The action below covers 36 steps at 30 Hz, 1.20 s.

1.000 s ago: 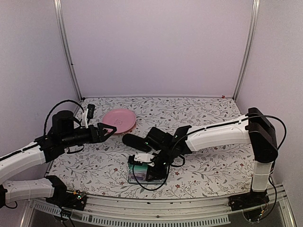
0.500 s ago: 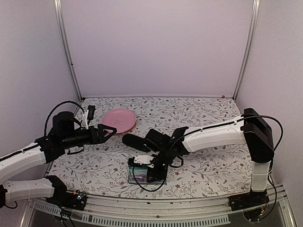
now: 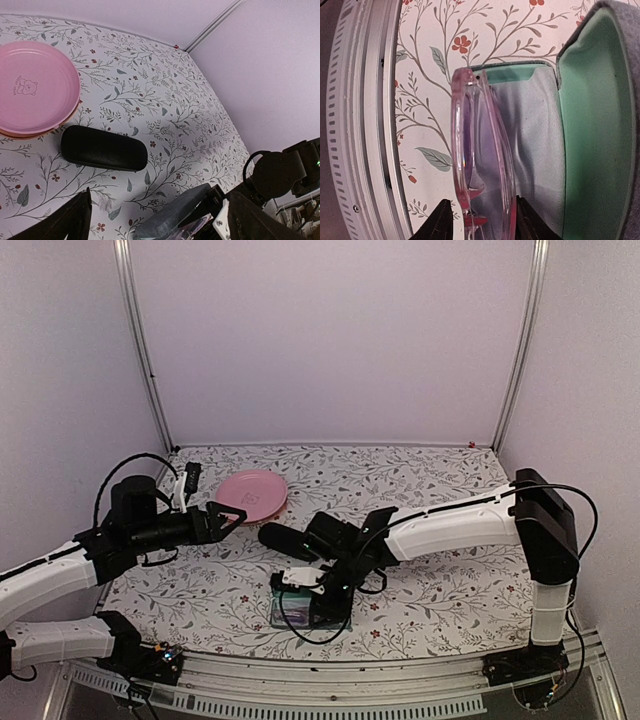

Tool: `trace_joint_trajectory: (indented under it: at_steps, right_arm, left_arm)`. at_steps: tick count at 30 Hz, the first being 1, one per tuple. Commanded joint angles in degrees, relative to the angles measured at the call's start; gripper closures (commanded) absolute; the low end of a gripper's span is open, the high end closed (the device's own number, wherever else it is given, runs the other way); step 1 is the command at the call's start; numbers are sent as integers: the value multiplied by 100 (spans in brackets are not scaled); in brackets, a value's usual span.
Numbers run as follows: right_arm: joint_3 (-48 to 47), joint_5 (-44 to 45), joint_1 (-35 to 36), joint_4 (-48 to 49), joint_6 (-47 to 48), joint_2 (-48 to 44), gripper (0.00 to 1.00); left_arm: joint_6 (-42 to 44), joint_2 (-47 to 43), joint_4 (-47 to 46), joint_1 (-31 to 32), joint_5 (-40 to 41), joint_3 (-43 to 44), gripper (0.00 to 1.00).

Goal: Organize the sunglasses
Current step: Place the sunglasses in the sunglasses case.

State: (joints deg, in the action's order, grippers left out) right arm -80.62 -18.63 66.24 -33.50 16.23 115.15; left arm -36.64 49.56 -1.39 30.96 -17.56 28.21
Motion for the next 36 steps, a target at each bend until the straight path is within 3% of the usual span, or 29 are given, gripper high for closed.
trace_joint_trajectory:
  at_steps: [1, 31, 36]
  right_arm:
    - [-206, 132, -17, -72, -61, -105, 56]
    - [-148, 764, 138, -211, -321, -530, 58]
    - [98, 1034, 284, 73, -363, -727, 52]
  left_arm:
    - [-1, 75, -164, -60, -105, -19, 4]
    - [-72, 9, -219, -48, -147, -149, 5]
    - [-78, 19, -229, -48, -156, -171, 5]
